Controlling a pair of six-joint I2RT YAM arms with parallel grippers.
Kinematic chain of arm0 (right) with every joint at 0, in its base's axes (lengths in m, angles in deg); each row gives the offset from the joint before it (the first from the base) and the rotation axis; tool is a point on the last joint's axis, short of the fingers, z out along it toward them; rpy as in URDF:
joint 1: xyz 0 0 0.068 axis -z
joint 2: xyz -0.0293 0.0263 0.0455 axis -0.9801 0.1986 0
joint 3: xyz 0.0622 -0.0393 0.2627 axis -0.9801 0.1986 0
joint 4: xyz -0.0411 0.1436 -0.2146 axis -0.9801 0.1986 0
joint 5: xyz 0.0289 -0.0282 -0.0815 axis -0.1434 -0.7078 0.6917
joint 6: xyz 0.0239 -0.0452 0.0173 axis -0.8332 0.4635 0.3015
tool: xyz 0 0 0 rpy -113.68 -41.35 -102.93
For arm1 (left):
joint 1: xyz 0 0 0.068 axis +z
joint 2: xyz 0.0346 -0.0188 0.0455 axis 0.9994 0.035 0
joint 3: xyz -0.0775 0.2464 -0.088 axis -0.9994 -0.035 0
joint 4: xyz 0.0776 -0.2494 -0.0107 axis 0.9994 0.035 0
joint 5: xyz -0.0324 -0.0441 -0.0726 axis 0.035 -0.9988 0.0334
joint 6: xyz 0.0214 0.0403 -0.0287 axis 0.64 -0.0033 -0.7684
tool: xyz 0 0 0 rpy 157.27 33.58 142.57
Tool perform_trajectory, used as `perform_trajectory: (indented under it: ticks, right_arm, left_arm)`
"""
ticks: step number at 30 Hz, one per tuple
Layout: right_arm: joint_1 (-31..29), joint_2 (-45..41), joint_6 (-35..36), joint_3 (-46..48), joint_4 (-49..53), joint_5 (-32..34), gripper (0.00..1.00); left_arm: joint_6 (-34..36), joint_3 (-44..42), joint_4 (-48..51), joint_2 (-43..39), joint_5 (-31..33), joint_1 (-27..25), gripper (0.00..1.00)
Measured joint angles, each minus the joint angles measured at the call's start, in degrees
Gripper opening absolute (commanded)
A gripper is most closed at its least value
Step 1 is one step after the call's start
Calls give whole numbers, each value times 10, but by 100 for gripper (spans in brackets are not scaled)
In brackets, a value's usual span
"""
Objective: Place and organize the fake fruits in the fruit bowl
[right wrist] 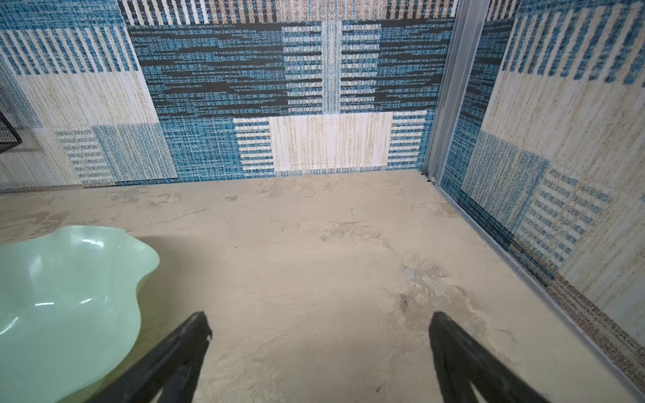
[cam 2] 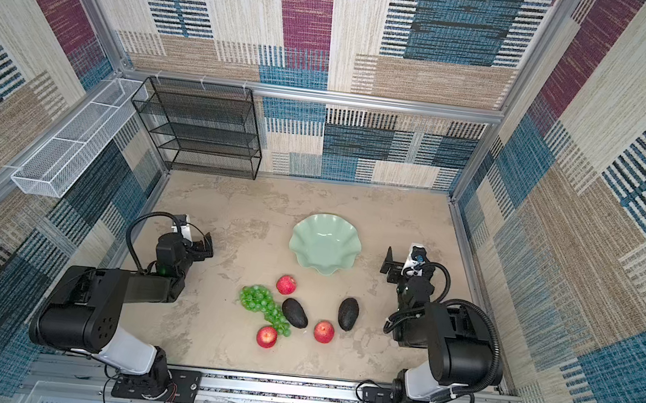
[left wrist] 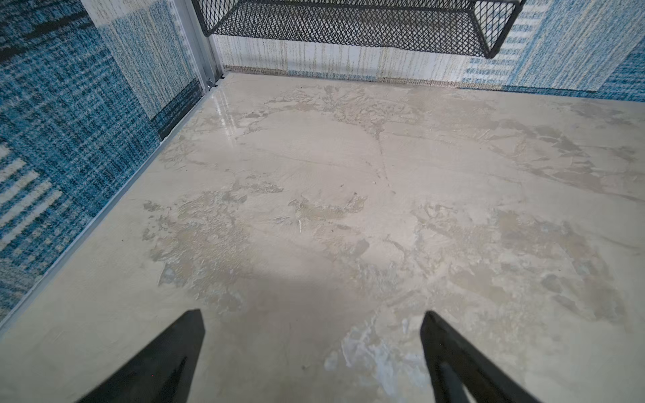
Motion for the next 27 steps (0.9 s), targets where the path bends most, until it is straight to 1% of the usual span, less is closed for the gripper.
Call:
perform_trajectory:
  ticks: [21,27]
  right_arm:
    - [0,0,0,0,0,0,100]
    - [0,0,0,0,0,0,100]
  left_arm:
    - [7,5,4,0,-31,2,99]
    - [7,5,4,0,-31,2,99]
